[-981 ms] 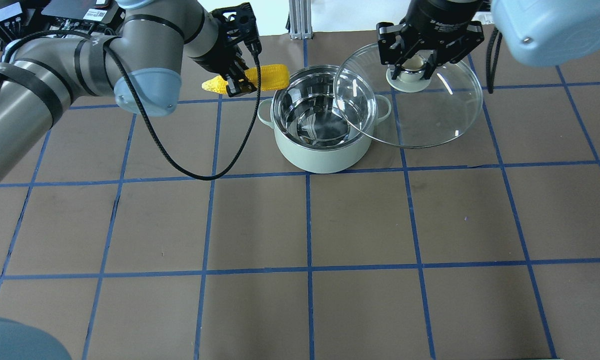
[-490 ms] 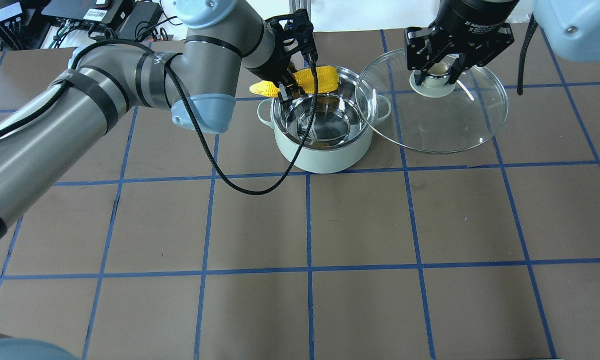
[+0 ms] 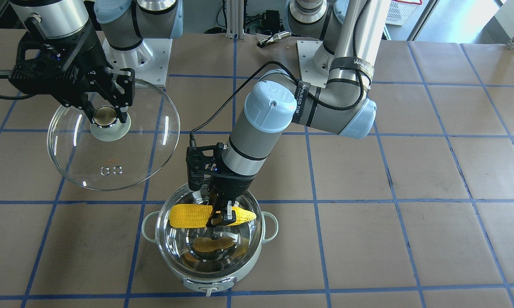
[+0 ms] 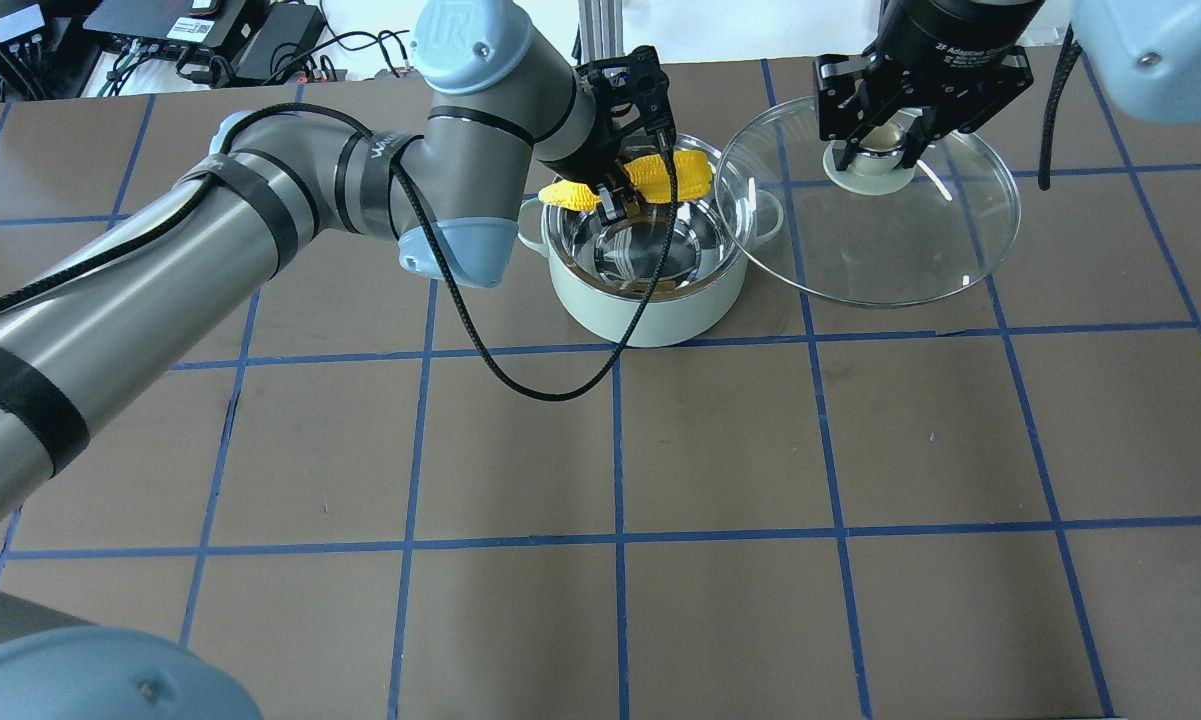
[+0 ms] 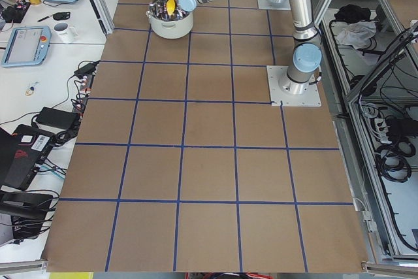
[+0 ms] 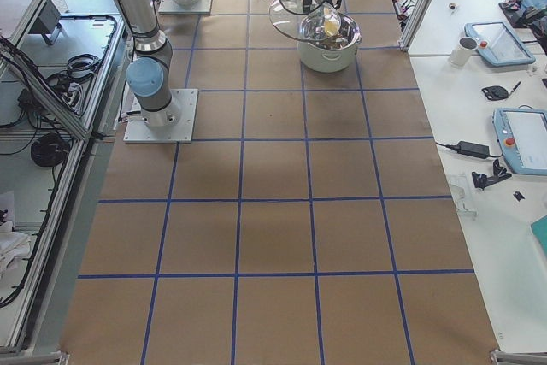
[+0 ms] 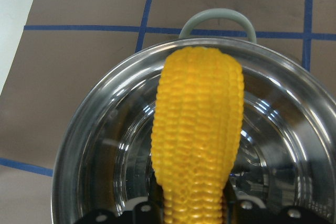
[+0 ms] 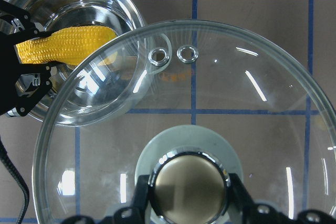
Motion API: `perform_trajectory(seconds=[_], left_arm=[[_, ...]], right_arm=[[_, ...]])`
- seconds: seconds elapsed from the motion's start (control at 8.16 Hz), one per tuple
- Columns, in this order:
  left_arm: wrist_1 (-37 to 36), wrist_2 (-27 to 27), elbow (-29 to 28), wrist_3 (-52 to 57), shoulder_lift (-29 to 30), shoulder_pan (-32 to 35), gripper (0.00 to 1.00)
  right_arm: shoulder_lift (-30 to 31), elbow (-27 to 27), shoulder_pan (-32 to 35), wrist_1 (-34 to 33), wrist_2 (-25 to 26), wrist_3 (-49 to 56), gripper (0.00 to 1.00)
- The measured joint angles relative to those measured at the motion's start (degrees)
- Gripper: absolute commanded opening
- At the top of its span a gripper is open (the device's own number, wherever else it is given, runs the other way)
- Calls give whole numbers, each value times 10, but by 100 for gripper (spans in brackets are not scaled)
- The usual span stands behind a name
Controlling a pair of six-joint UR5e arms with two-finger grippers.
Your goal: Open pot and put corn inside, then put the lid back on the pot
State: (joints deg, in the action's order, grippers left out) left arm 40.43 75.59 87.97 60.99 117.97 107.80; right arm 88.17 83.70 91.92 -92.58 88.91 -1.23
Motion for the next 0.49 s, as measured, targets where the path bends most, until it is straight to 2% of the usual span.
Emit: perform_trajectory(seconds=[0.25,0.49], left_arm=[[-2,0,-11,-3,18,2,0],[-3,1,-15,-3,35,2,66]], right_arm=[[0,0,-5,1,0,6,38],[1,0,-6,3,1,8,38]])
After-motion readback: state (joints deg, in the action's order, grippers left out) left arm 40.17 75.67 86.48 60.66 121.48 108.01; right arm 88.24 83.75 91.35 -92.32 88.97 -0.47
